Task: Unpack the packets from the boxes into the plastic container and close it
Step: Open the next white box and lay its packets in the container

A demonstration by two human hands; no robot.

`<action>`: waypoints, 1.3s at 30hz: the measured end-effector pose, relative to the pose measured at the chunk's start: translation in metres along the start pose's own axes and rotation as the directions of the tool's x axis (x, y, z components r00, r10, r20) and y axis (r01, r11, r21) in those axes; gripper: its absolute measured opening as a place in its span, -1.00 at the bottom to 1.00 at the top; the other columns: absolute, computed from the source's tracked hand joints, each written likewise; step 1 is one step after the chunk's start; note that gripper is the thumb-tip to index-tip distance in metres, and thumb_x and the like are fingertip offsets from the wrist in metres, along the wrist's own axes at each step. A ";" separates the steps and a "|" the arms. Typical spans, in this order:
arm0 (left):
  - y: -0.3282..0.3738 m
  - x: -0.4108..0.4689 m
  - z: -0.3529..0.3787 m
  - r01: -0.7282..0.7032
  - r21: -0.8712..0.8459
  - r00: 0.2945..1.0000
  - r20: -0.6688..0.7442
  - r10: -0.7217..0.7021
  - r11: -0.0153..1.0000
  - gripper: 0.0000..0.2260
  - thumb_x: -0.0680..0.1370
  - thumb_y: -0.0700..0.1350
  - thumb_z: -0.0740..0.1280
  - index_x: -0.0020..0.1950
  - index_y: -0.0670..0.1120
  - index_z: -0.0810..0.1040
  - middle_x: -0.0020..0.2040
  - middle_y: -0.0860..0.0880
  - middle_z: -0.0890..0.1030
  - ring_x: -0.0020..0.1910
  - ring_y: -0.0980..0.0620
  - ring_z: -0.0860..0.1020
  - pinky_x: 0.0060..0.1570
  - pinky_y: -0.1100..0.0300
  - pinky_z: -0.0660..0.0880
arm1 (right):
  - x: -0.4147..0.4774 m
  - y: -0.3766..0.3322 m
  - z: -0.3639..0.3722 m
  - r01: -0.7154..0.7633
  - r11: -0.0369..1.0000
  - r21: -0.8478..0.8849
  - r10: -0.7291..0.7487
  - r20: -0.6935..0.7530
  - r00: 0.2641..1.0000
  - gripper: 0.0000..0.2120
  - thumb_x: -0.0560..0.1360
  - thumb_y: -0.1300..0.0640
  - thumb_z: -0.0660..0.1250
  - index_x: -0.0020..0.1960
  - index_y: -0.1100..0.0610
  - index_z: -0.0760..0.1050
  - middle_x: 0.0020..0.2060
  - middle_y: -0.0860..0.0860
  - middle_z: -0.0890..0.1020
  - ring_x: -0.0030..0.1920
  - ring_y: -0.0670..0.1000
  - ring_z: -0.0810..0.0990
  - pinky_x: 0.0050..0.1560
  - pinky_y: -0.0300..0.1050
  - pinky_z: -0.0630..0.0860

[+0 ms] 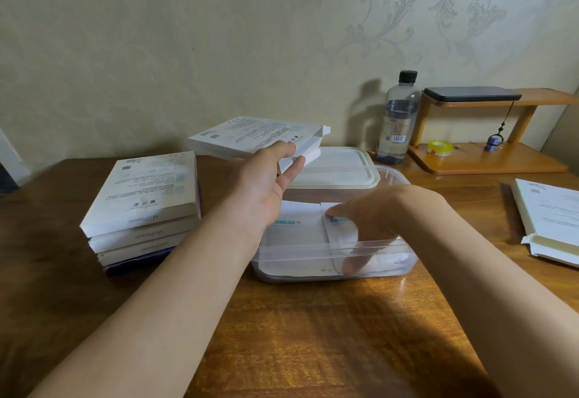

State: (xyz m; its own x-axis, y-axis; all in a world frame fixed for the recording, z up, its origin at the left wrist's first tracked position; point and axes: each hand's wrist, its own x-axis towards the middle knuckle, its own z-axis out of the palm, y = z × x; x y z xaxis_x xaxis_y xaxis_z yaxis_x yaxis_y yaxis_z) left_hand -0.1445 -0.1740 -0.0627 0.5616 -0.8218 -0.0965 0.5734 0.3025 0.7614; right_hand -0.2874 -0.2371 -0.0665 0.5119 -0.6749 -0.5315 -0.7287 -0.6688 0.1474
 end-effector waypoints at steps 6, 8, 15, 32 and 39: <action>0.002 -0.003 0.001 0.000 0.000 1.000 0.001 0.000 1.000 -0.62 0.47 -0.49 0.41 0.02 -0.02 0.49 0.08 -0.02 0.60 0.21 -0.06 0.60 -0.05 0.03 0.69 | 0.001 0.001 0.000 0.010 1.000 0.008 -0.010 0.021 1.000 0.04 0.31 -0.38 0.46 0.60 -0.15 -0.01 0.56 -0.01 0.22 0.53 0.15 0.21 0.50 0.18 0.22; 0.001 -0.003 0.002 -0.001 0.001 1.000 0.004 0.001 1.000 -0.62 0.47 -0.49 0.41 0.02 -0.02 0.50 0.08 -0.02 0.60 0.22 -0.06 0.60 -0.05 0.03 0.69 | -0.003 0.002 -0.001 0.019 1.000 0.021 -0.020 0.008 1.000 -0.03 0.36 -0.37 0.42 0.60 -0.14 0.03 0.55 -0.02 0.23 0.53 0.13 0.22 0.49 0.14 0.22; 0.001 -0.004 0.003 -0.007 0.009 1.000 0.006 0.007 1.000 -0.64 0.47 -0.49 0.40 0.02 -0.04 0.50 0.08 -0.05 0.60 0.18 -0.08 0.60 -0.05 -0.01 0.68 | -0.011 0.005 -0.015 0.177 0.733 0.656 0.170 -0.430 0.887 -0.71 0.59 0.00 0.33 0.13 0.22 0.58 -0.04 0.15 0.69 -0.07 0.13 0.71 -0.03 0.02 0.67; 0.001 -0.001 0.003 0.149 0.092 0.975 0.152 -0.162 0.985 -0.91 0.53 -0.36 0.41 -0.06 -0.19 0.64 -0.01 -0.20 0.73 -0.03 -0.10 0.70 -0.06 0.14 0.67 | -0.001 -0.012 -0.006 0.399 0.833 0.383 0.067 -0.785 0.616 -0.61 0.61 0.14 0.18 0.38 -0.17 0.39 -0.12 -0.07 0.61 -0.08 0.08 0.61 -0.05 0.01 0.57; 0.004 -0.002 0.001 0.206 0.084 0.963 0.161 -0.217 0.975 -0.92 0.50 -0.41 0.40 -0.10 -0.26 0.65 -0.09 -0.21 0.70 -0.11 -0.16 0.70 -0.16 0.10 0.69 | -0.005 -0.012 -0.009 0.221 0.958 0.182 0.039 -0.846 0.532 -0.64 0.64 0.11 0.12 0.33 -0.20 0.49 -0.05 -0.02 0.65 -0.04 0.13 0.59 -0.13 -0.02 0.53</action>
State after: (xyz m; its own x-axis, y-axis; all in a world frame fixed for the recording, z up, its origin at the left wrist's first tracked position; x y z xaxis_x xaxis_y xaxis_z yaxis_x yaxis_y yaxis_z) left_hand -0.1441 -0.1718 -0.0593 0.3202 -0.9346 -0.1547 0.6247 0.0855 0.7762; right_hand -0.2771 -0.2287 -0.0583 0.6289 -0.6485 0.4289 -0.6683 -0.7328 -0.1281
